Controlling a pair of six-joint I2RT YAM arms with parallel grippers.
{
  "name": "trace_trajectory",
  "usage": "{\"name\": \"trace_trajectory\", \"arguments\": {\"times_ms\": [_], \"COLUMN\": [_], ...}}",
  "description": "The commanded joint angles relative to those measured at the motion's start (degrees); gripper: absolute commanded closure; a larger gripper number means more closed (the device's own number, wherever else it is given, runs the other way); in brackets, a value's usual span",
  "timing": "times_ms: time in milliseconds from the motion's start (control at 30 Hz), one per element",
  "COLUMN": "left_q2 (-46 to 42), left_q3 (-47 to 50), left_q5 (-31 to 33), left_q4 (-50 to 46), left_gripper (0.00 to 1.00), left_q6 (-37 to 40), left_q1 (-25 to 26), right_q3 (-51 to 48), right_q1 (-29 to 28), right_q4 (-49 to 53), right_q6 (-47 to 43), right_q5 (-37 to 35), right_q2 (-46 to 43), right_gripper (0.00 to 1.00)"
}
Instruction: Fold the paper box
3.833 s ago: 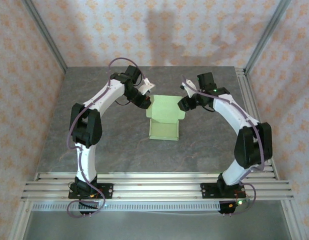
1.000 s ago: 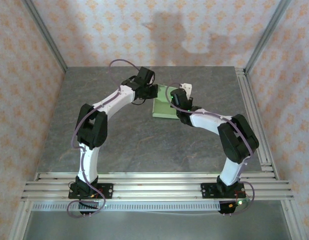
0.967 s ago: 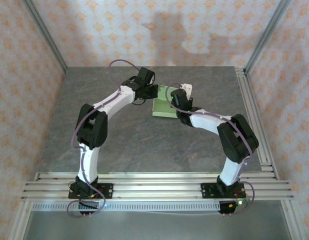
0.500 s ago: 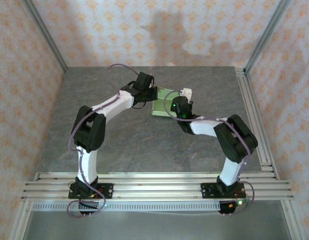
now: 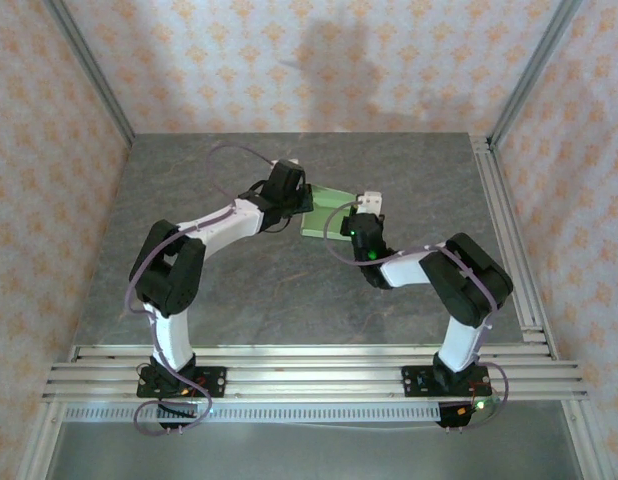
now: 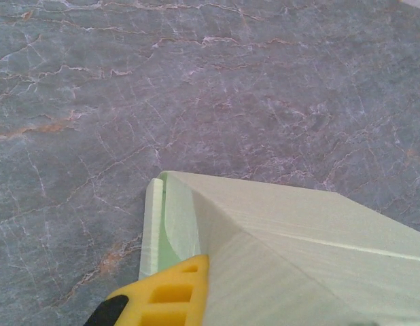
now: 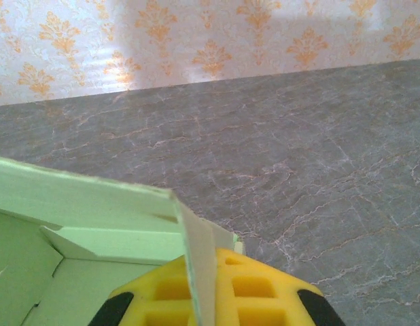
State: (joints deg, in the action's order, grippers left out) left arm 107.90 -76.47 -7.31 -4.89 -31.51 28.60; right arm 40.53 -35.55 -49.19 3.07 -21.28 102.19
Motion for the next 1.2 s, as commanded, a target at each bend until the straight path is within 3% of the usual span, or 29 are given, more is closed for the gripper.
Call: {"name": "trace_trajectory", "arguments": {"times_ms": [0, 500, 933, 1067, 1167], "left_q2": [-2.2, -4.8, -5.7, -6.3, -6.4], "left_q3": [2.5, 7.9, 15.9, 18.0, 18.5], "left_q5": [1.9, 2.4, 3.3, 4.4, 5.0], "left_q4": [5.5, 9.6, 20.6, 22.5, 21.9], "left_gripper": [1.0, 1.0, 1.0, 1.0, 1.0], "left_q6": [-2.1, -3.4, -1.7, -0.2, 0.6], "left_q1": [1.0, 1.8, 2.2, 2.3, 2.5], "right_q3": [-0.7, -1.6, -5.3, -6.4, -7.1], "right_q1": [-0.7, -1.6, -4.0, -4.9, -4.9], "right_q4": [-4.8, 0.2, -9.3, -12.4, -13.6], "right_q6": [-0.8, 1.3, -0.8, -1.4, -1.7], "right_q5": [-1.4, -1.8, -1.7, -3.2, -2.5], "right_q2": [1.0, -3.1, 1.7, 3.0, 2.3], "right_gripper": [1.0, 1.0, 0.99, 0.92, 0.75]}}
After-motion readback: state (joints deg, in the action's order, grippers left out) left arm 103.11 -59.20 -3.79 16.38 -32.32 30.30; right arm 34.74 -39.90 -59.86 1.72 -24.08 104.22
